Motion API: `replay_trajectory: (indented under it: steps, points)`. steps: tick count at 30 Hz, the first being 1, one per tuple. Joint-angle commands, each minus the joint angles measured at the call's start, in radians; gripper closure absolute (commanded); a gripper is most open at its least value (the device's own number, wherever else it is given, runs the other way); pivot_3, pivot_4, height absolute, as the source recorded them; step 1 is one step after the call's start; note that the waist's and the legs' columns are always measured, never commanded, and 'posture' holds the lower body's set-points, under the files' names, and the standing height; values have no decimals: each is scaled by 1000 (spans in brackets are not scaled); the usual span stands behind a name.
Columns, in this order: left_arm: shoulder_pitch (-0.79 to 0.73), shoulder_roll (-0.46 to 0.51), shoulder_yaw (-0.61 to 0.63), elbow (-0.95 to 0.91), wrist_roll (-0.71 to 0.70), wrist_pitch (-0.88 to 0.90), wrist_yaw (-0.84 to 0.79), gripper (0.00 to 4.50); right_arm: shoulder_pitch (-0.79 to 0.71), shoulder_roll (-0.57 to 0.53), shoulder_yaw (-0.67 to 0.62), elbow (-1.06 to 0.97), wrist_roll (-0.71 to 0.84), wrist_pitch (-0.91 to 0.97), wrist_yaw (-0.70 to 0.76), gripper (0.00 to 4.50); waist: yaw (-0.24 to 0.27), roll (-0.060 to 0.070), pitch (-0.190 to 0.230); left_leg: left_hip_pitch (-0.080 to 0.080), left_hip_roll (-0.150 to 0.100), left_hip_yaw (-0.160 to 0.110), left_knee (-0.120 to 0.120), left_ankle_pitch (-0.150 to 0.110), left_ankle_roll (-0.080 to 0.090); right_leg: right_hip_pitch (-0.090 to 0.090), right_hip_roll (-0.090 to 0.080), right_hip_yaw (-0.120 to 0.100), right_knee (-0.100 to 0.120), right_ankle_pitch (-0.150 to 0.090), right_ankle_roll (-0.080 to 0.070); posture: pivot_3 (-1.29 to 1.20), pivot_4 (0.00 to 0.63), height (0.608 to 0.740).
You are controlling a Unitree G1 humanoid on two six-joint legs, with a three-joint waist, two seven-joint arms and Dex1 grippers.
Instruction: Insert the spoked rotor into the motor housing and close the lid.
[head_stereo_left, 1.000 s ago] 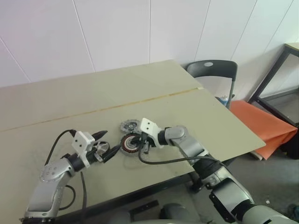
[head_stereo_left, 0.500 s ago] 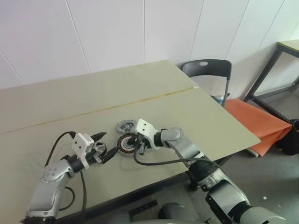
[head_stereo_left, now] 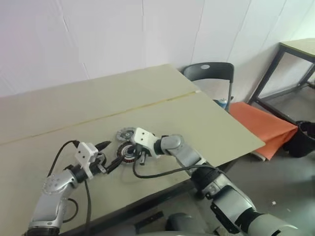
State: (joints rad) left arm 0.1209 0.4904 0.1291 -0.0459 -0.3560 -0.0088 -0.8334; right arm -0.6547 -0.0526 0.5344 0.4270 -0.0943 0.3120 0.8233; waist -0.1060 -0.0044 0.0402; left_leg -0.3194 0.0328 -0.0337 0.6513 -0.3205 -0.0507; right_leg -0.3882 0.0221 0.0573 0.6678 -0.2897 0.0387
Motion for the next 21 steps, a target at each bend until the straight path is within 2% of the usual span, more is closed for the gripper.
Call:
replay_trajectory:
  steps: [1, 5, 15, 21]
  points:
    - [-16, 2, 1, -2, 7, -32, -5, 0, -22, 33, 41, 78, -41, 2, -2, 4459, -5, 0, 0, 1, 0, 0, -1, 0, 0, 0, 1, 1, 0, 0, 0, 0, 0, 740]
    - [-9, 1, 5, 8, 7, -45, -6, 0, -43, 51, 63, 103, -58, -15, 19, 4459, -21, 0, 0, 1, 1, -2, -5, 0, 0, -3, 6, 1, 0, 2, -2, 0, 0, 740]
    - [-8, -2, 5, 17, 7, -55, -10, 0, -60, 44, 102, 119, -123, -72, 61, 4459, -22, 1, 0, 1, 2, -3, -6, 0, 0, -5, 8, 3, 0, 3, -1, 0, 0, 740]
    - [-13, -3, 2, 14, 7, -50, -9, 0, -72, 26, 130, 136, -201, -186, 35, 4459, -24, 1, 0, 1, 2, -3, -6, 0, 0, -6, 9, 7, 0, 2, -3, 0, 0, 740]
